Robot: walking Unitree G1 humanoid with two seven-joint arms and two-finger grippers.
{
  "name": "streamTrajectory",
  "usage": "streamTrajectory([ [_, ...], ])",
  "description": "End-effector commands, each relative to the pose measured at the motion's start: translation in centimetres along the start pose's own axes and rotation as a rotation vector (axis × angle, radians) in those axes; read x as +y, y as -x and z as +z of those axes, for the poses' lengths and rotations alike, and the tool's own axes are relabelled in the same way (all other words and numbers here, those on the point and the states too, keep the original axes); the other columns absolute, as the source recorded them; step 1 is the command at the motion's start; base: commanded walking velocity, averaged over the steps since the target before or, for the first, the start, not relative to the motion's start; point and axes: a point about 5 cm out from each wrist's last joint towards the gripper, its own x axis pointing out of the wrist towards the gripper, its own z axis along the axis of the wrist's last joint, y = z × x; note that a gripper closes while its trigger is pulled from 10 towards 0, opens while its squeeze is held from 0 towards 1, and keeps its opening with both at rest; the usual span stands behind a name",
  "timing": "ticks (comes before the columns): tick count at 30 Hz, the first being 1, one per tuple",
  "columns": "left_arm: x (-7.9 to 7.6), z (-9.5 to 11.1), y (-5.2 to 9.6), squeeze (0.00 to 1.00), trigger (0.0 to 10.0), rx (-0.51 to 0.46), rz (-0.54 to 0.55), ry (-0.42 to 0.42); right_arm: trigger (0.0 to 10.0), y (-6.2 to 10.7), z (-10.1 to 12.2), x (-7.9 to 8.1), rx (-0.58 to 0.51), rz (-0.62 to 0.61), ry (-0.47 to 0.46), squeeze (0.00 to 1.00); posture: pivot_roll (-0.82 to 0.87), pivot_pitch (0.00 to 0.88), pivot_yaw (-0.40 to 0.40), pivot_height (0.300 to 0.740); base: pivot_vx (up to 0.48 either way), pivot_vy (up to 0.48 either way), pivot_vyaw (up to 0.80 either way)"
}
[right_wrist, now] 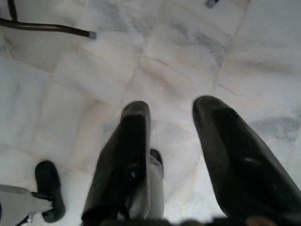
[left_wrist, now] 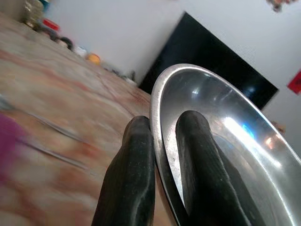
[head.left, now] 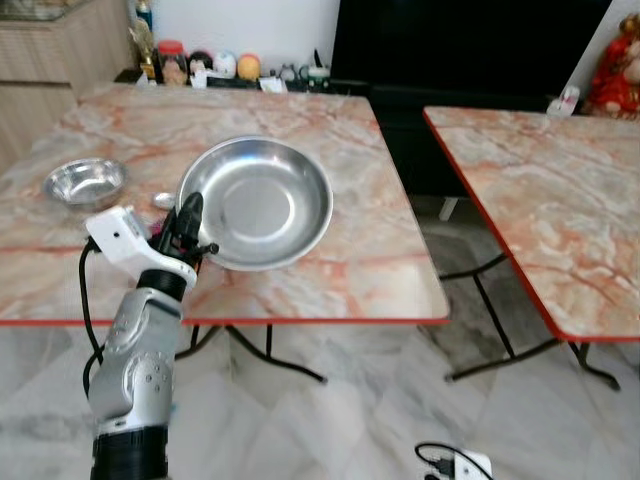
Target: Setting the table
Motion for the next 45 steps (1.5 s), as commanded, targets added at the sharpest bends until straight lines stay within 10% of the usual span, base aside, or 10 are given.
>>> streamTrajectory([
  [1, -1.5, 0.5, -0.3, 0.0, 10.0, -0.025, -0.063, -0.011, 10.0, 0.1, 0.1, -0.8, -0.005, -0.022, 0.016, 0.0, 0.13, 0.0, -0.073, 0.74, 0.0, -0.394, 0.0],
  [45, 0.7, 0.2, 0.3, 0.0, 10.0, 0.064, -0.079, -0.215, 10.0, 0.2, -0.3, -1.2, 0.011, -0.038, -0.012, 0.0, 0.13, 0.0, -0.034, 0.74, 0.0, -0.385, 0.08],
])
